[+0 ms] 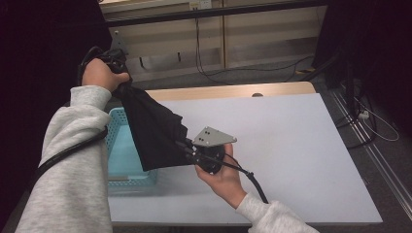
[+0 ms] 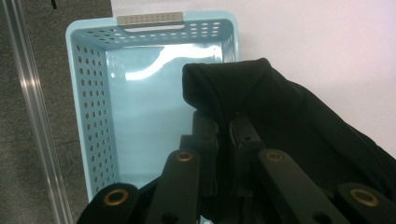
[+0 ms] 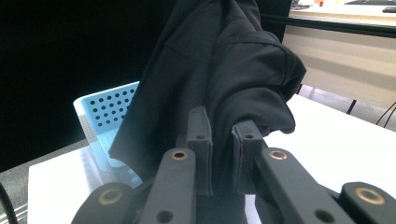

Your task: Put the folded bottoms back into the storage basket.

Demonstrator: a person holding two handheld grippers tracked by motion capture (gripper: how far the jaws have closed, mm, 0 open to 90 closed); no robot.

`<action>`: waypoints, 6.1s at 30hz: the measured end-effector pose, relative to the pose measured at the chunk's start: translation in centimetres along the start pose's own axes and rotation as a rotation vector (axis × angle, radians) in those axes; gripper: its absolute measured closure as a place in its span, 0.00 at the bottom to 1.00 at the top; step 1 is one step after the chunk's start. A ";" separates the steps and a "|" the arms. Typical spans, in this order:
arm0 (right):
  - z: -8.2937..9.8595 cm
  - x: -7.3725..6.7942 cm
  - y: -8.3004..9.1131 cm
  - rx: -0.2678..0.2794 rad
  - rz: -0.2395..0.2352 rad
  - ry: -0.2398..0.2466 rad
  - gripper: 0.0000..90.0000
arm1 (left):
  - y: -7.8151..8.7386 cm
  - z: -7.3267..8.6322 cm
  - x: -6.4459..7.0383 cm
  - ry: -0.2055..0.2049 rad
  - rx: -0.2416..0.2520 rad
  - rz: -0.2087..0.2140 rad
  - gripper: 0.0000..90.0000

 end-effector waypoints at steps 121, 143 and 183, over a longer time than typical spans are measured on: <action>4.8 3.3 -1.8 -0.177 -0.069 0.079 0.27 | -6.9 4.8 -8.9 -0.146 0.246 0.053 0.34; 7.4 7.0 1.1 -0.203 -0.009 0.059 0.25 | -12.6 7.2 -10.1 -0.143 0.207 0.083 0.87; 10.8 9.9 4.2 -0.255 0.021 0.053 0.22 | -17.4 11.3 -14.5 0.005 0.135 0.056 1.00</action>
Point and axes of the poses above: each handheld gripper's, and its own axes: y roughly backward along the jaws, z roughly out of its underside, x roughly to its right, the point moved 2 cm from there along -y, roughly forward along the jaws, and after that the axes turned 13 degrees about z, right-handed, at the moved point
